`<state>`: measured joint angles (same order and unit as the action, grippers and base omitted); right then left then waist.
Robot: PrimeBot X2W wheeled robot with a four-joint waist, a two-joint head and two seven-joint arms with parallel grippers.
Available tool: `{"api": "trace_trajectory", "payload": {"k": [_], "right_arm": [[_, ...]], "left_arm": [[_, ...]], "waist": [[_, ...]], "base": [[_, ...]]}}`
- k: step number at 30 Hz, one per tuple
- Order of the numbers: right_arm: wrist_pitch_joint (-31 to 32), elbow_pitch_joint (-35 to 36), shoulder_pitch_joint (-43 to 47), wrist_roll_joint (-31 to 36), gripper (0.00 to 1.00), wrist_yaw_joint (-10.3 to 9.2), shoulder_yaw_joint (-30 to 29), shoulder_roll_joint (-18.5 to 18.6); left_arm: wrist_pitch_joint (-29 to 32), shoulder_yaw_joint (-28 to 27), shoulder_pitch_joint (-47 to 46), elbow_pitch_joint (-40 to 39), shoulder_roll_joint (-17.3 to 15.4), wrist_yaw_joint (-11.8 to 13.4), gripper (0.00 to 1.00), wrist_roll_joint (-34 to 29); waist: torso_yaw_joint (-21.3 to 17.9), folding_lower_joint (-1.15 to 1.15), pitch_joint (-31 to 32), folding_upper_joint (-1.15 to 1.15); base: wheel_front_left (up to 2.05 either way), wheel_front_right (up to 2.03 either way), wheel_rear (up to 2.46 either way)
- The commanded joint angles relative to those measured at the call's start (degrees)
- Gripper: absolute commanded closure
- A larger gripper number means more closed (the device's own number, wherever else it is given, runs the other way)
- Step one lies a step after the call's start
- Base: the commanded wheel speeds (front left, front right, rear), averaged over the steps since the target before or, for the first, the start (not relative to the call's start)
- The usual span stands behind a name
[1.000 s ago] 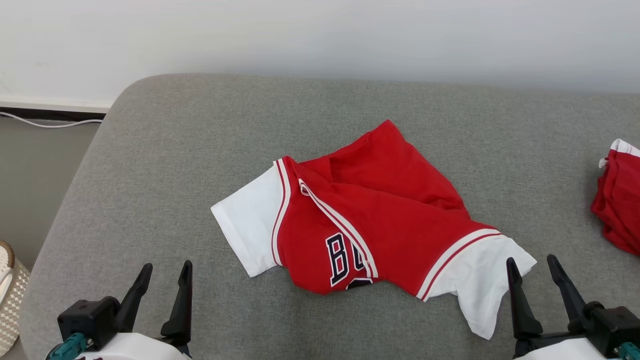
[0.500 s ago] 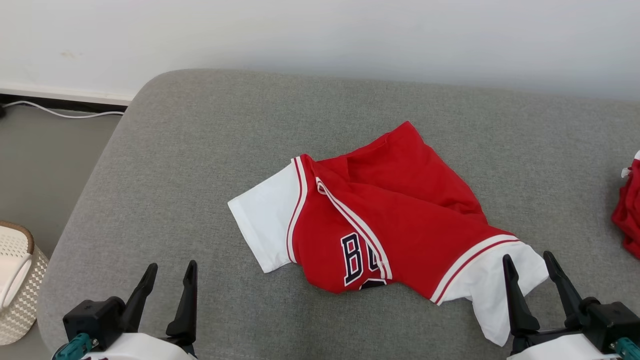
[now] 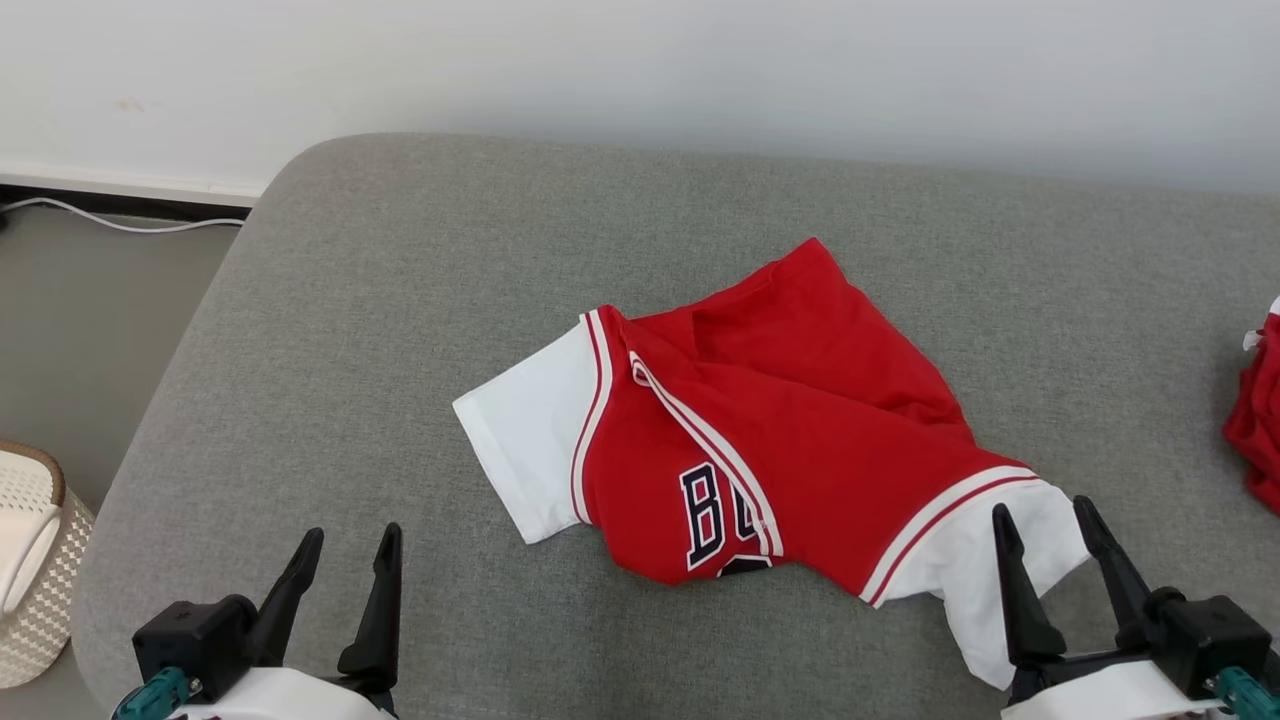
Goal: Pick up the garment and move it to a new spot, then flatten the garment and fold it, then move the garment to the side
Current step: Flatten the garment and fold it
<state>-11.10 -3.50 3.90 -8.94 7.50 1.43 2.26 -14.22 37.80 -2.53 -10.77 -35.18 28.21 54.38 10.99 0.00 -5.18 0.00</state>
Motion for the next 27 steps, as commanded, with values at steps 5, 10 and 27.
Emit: {"api": "trace_trajectory", "payload": {"k": [5,10,27], "right_arm": [[0.3,0.0,-5.9,1.1,0.0,-0.01,5.2,0.6],[1.0,-4.2,-13.7,1.6,0.0,-0.01,12.6,0.7],[-2.3,-37.7,-40.8,-3.6,0.0,-0.01,27.3,0.8]], "left_arm": [[-0.7,-2.1,-2.6,-0.8,-1.3,-0.9,0.0,-0.9],[-0.7,-1.5,-4.4,-0.3,-0.6,-2.0,0.0,-1.4],[-0.7,0.5,-9.9,4.2,4.6,-7.0,0.0,-2.5]], "waist": [[0.6,0.0,-1.0,0.0],[2.5,0.0,-2.8,0.0],[13.4,0.0,-7.4,0.0]], "base": [[0.0,0.0,0.0],[0.0,0.0,0.0],[0.0,0.0,0.0]]}}
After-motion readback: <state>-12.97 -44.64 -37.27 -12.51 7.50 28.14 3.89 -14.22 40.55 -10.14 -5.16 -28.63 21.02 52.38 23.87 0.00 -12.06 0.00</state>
